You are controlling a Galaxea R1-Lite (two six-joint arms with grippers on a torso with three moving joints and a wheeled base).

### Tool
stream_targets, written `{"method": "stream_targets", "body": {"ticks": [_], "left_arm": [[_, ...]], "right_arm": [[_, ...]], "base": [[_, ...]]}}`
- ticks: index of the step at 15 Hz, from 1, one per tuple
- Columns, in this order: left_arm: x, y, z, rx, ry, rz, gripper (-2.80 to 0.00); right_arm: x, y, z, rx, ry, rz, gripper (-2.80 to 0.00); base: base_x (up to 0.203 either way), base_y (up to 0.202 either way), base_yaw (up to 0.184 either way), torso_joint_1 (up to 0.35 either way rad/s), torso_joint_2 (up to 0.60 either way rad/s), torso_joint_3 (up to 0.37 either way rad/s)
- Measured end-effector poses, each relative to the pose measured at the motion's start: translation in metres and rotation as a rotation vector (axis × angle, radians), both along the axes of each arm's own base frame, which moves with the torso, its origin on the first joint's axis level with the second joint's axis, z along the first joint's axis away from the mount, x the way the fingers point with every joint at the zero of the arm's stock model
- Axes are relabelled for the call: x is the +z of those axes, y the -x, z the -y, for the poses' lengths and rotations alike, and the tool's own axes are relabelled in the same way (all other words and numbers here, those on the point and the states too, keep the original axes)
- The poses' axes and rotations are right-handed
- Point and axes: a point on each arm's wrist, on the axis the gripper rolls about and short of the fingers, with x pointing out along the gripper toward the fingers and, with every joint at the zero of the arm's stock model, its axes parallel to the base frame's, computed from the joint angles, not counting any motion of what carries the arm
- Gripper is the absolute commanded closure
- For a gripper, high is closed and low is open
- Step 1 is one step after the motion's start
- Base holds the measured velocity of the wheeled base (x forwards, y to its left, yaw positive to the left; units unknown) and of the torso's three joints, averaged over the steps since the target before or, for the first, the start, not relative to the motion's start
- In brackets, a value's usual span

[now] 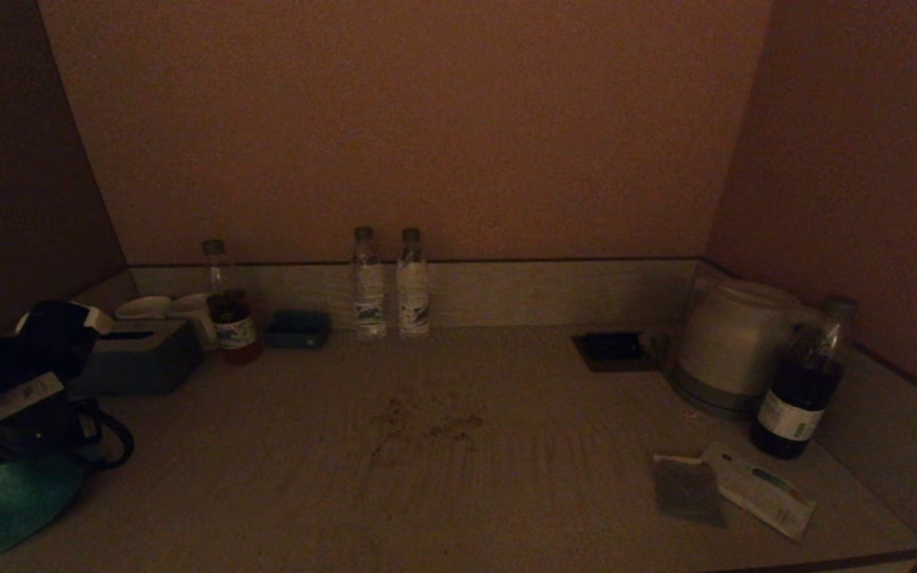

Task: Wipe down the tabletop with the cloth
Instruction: Pick up the tablecloth

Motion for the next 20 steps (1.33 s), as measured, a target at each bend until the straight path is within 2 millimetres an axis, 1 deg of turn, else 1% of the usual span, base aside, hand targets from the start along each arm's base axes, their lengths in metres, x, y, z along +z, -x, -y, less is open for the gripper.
{"method": "stream_targets", "body": {"ticks": [3, 5, 9, 13, 17, 18, 20], "left_arm": [[-0.011, -0.008, -0.010, 0.043, 0.007, -0.013, -2.80], [-0.014, -0.011, -0.017, 0.066, 0.010, -0.017, -2.80], [-0.012, -0.016, -0.025, 0.110, 0.011, 0.016, -2.80], [-0.007, -0.020, -0.027, 0.116, 0.009, 0.041, -2.80], [-0.008, -0.024, -0.027, 0.118, 0.010, 0.047, -2.80], [-0.008, -0.024, -0.027, 0.118, 0.009, 0.047, 0.00], [-0.007, -0.026, -0.028, 0.120, 0.007, 0.052, 0.00]], "right_arm": [[0.000, 0.000, 0.000, 0.000, 0.000, 0.000, 0.00], [0.000, 0.000, 0.000, 0.000, 0.000, 0.000, 0.00], [0.000, 0.000, 0.000, 0.000, 0.000, 0.000, 0.00], [0.000, 0.000, 0.000, 0.000, 0.000, 0.000, 0.00], [0.000, 0.000, 0.000, 0.000, 0.000, 0.000, 0.00], [0.000, 0.000, 0.000, 0.000, 0.000, 0.000, 0.00], [0.000, 0.000, 0.000, 0.000, 0.000, 0.000, 0.00]], "base": [[0.000, 0.000, 0.000, 0.000, 0.00, 0.000], [0.000, 0.000, 0.000, 0.000, 0.00, 0.000], [0.000, 0.000, 0.000, 0.000, 0.00, 0.000], [0.000, 0.000, 0.000, 0.000, 0.00, 0.000], [0.000, 0.000, 0.000, 0.000, 0.00, 0.000], [0.000, 0.000, 0.000, 0.000, 0.00, 0.000], [0.000, 0.000, 0.000, 0.000, 0.00, 0.000]]}}
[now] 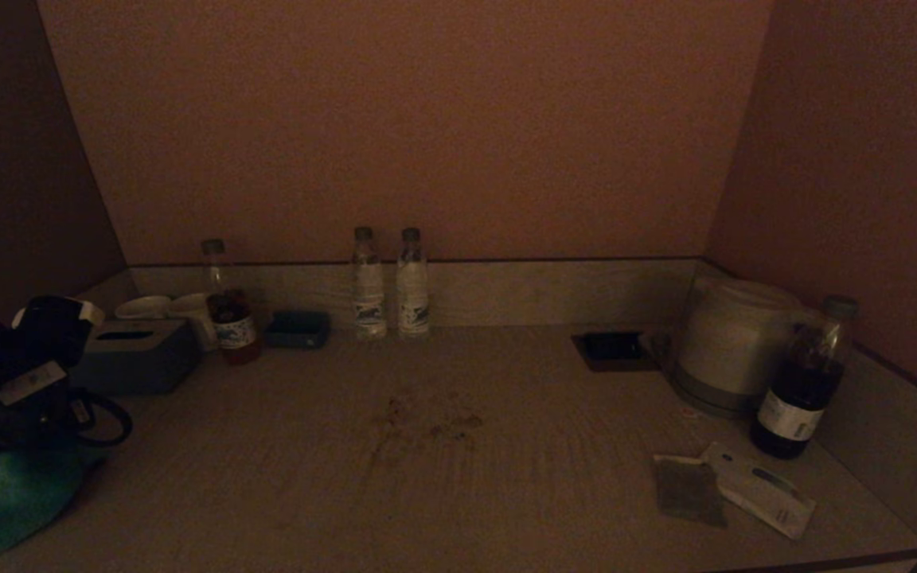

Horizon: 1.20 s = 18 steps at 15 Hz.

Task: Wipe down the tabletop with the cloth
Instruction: Pick up the tablecloth

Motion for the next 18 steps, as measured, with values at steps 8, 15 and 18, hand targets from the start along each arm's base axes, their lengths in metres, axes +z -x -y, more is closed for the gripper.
{"method": "stream_targets", "body": {"ticks": [8, 15, 18], "left_arm": [[-0.003, -0.004, -0.001, 0.021, 0.008, 0.016, 0.00], [0.047, 0.013, 0.008, -0.002, 0.008, 0.166, 0.00], [0.100, 0.030, 0.028, -0.099, 0.045, 0.339, 0.00]], "right_arm": [[0.000, 0.000, 0.000, 0.000, 0.000, 0.000, 0.00], [0.000, 0.000, 0.000, 0.000, 0.000, 0.000, 0.00], [0.000, 0.000, 0.000, 0.000, 0.000, 0.000, 0.00]], "base": [[0.000, 0.000, 0.000, 0.000, 0.00, 0.000], [0.000, 0.000, 0.000, 0.000, 0.00, 0.000], [0.000, 0.000, 0.000, 0.000, 0.00, 0.000]]}}
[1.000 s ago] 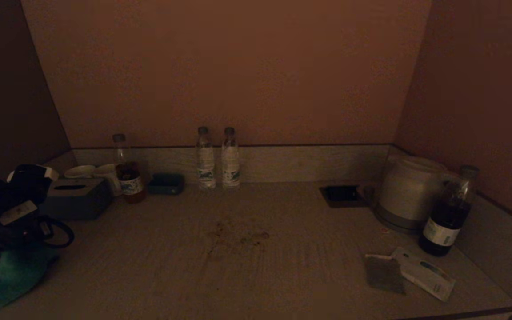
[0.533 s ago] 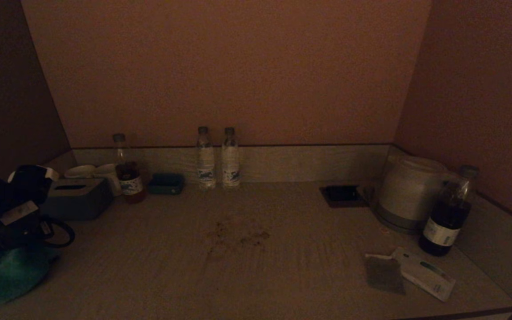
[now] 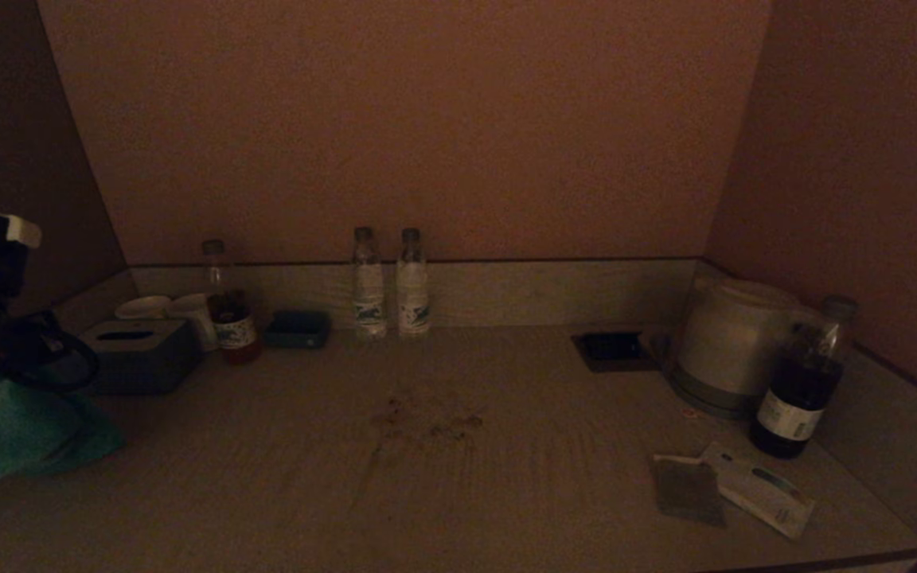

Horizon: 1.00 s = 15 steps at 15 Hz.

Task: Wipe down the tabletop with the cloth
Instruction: Pick up the tablecloth, then sweep the stains on the table

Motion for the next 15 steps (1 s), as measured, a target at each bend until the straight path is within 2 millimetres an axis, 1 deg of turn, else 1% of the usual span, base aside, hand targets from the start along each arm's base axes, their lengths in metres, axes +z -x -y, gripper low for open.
{"method": "stream_targets", "body": {"ticks": [1, 2, 3, 5, 7, 9, 10, 12, 15], "left_arm": [[0.021, 0.007, 0.011, -0.057, 0.017, 0.073, 0.00], [0.046, 0.017, 0.027, -0.138, 0.036, 0.159, 0.00], [0.067, 0.026, 0.047, -0.237, 0.059, 0.232, 0.00], [0.095, 0.039, 0.081, -0.397, 0.094, 0.327, 0.00], [0.112, 0.039, 0.114, -0.527, 0.125, 0.400, 0.00], [0.118, 0.031, 0.147, -0.647, 0.150, 0.438, 0.00], [0.117, 0.026, 0.159, -0.680, 0.149, 0.436, 0.00], [0.103, 0.008, 0.186, -0.738, 0.144, 0.399, 0.00], [0.071, -0.019, 0.227, -0.805, 0.139, 0.325, 0.00]], "right_arm": [[0.000, 0.000, 0.000, 0.000, 0.000, 0.000, 0.00], [0.000, 0.000, 0.000, 0.000, 0.000, -0.001, 0.00], [0.000, 0.000, 0.000, 0.000, 0.000, 0.000, 0.00], [0.000, 0.000, 0.000, 0.000, 0.000, -0.001, 0.00], [0.000, 0.000, 0.000, 0.000, 0.000, 0.000, 0.00], [0.000, 0.000, 0.000, 0.000, 0.000, 0.000, 0.00], [0.000, 0.000, 0.000, 0.000, 0.000, -0.001, 0.00], [0.000, 0.000, 0.000, 0.000, 0.000, 0.000, 0.00], [0.000, 0.000, 0.000, 0.000, 0.000, 0.000, 0.00]], "base": [[0.000, 0.000, 0.000, 0.000, 0.00, 0.000], [0.000, 0.000, 0.000, 0.000, 0.00, 0.000], [0.000, 0.000, 0.000, 0.000, 0.00, 0.000], [0.000, 0.000, 0.000, 0.000, 0.00, 0.000], [0.000, 0.000, 0.000, 0.000, 0.00, 0.000], [0.000, 0.000, 0.000, 0.000, 0.00, 0.000], [0.000, 0.000, 0.000, 0.000, 0.00, 0.000], [0.000, 0.000, 0.000, 0.000, 0.00, 0.000], [0.000, 0.000, 0.000, 0.000, 0.00, 0.000]]}}
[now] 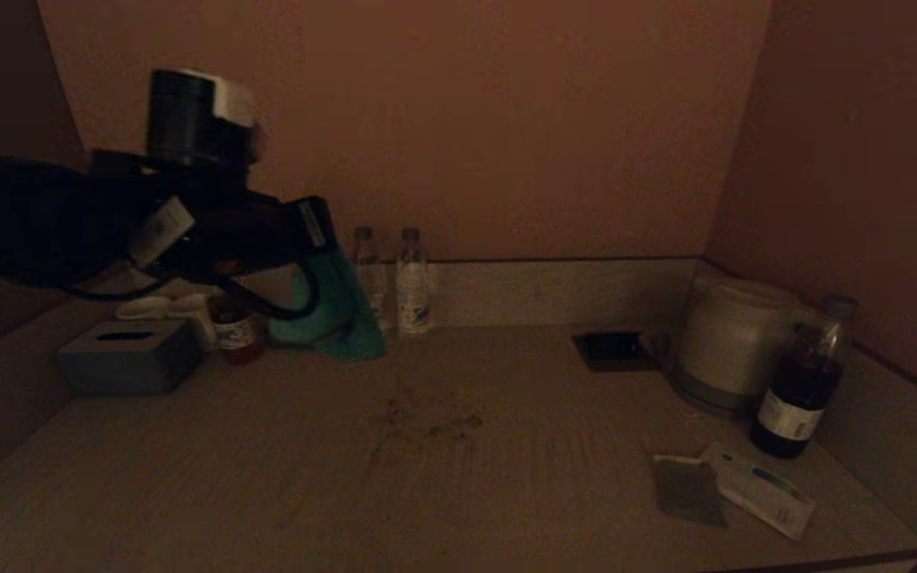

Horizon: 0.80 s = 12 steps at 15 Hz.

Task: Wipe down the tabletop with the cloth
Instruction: Sweep the stains on the table

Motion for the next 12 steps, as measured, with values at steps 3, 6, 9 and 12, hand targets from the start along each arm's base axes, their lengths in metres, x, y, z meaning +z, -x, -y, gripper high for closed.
{"method": "stream_targets", "body": {"ticks": [3, 6, 9, 12], "left_arm": [[-0.035, -0.020, 0.035, -0.041, -0.032, -0.058, 0.00], [-0.067, -0.031, 0.064, -0.073, -0.072, -0.117, 0.00], [-0.087, -0.036, 0.074, -0.078, -0.103, -0.178, 0.00], [-0.112, -0.043, 0.080, -0.059, -0.137, -0.276, 0.00]], "right_arm": [[0.000, 0.000, 0.000, 0.000, 0.000, 0.000, 0.00], [0.000, 0.000, 0.000, 0.000, 0.000, 0.000, 0.00], [0.000, 0.000, 0.000, 0.000, 0.000, 0.000, 0.00], [0.000, 0.000, 0.000, 0.000, 0.000, 0.000, 0.00]], "base": [[0.000, 0.000, 0.000, 0.000, 0.00, 0.000], [0.000, 0.000, 0.000, 0.000, 0.00, 0.000], [0.000, 0.000, 0.000, 0.000, 0.00, 0.000], [0.000, 0.000, 0.000, 0.000, 0.00, 0.000]]}}
